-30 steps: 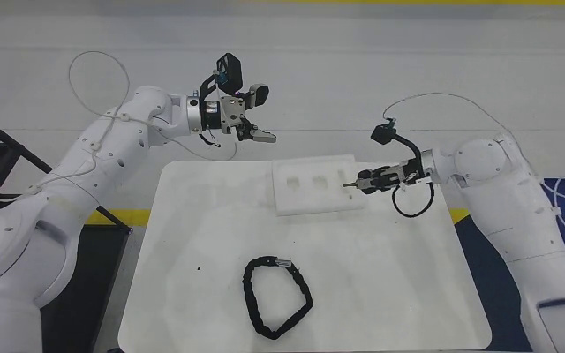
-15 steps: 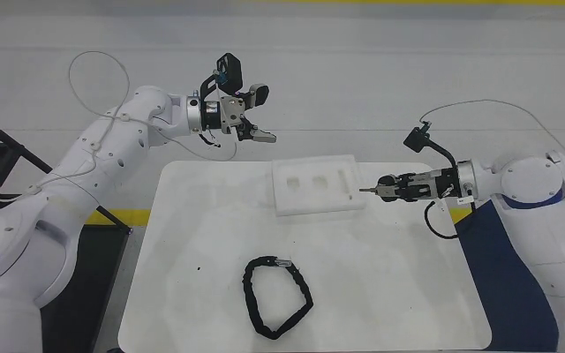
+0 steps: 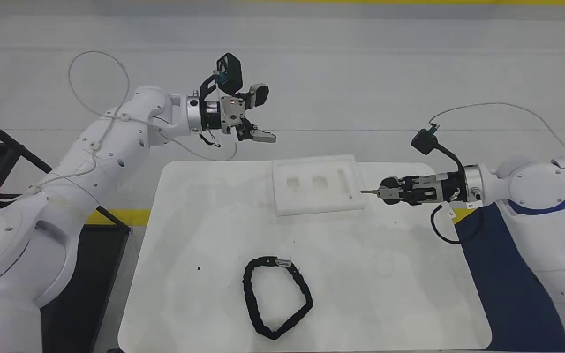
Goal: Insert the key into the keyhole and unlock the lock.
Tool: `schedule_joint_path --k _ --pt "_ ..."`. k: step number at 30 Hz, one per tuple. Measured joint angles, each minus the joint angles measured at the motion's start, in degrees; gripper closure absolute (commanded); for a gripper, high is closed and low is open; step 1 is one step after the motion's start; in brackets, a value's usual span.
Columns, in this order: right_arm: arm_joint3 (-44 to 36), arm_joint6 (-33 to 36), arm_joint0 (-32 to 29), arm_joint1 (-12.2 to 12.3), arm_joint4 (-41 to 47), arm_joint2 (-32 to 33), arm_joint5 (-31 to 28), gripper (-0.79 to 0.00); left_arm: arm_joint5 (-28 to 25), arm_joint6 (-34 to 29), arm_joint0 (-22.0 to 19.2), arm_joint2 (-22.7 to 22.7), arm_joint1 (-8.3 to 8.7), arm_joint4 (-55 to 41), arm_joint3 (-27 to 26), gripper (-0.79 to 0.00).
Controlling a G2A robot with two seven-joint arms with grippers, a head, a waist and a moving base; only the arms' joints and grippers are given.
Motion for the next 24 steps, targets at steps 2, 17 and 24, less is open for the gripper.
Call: schedule_joint_path --k 2,17,24 --pt "0.0 0.0 0.0 0.0 0.0 0.0 0.0 0.0 0.0 0.0 0.0 0.0 0.0 0.0 0.0 -0.785" --pt "0.0 0.0 0.0 0.0 0.0 0.0 0.0 0.0 1.6 1.1 12.4 -1.0 0.05 11.8 -3.0 -0.785" --pt "0.0 0.0 0.0 0.0 0.0 0.0 0.0 0.0 0.9 3.4 17.4 -1.5 -0.54 18.4 -3.4 -0.785"
